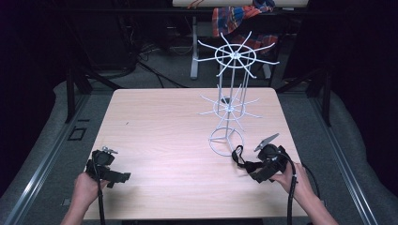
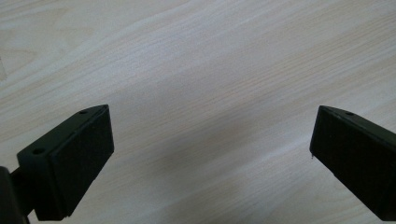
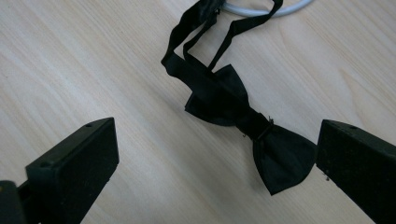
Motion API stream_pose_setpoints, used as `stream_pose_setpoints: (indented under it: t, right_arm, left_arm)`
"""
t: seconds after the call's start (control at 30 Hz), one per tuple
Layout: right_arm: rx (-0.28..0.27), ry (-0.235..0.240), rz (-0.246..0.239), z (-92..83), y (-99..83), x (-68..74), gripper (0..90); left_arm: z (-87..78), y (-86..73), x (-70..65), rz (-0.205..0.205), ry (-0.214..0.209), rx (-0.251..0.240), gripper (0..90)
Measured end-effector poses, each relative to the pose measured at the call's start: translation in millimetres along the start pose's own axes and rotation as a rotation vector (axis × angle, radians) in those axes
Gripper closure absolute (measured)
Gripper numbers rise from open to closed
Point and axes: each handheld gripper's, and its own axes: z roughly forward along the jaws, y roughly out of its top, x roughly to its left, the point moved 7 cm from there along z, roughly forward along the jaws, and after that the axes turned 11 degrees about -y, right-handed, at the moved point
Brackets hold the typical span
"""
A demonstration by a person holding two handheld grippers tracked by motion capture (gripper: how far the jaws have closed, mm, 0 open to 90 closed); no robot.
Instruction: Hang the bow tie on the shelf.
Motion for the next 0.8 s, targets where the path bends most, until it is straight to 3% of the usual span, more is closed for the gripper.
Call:
stream_pose_setpoints:
  t: [0.27, 0.43, 0.47, 0.8]
  right_arm:
    - [-0.029, -0.002, -0.015, 3.3, 12.0, 4.2, 5.7]
    - [-0.048, 0.018, -0.021, 4.8, 16.8, 8.2, 16.2]
    - [-0.044, 0.009, -0.041, 5.0, 18.5, 8.4, 23.0]
    - [-0.048, -0.018, -0.094, 12.9, 34.2, 21.5, 44.6]
  left_arm:
    - [-0.3, -0.3, 0.0, -0.004, 0.000, -0.001, 0.0]
    - [0.0, -0.2, 0.1, -0.001, 0.002, 0.001, 0.0]
    - [-0.2, -0.2, 0.3, 0.003, 0.002, 0.004, 0.0]
    - [0.2, -0.5, 0.2, -0.004, 0.003, 0.002, 0.0]
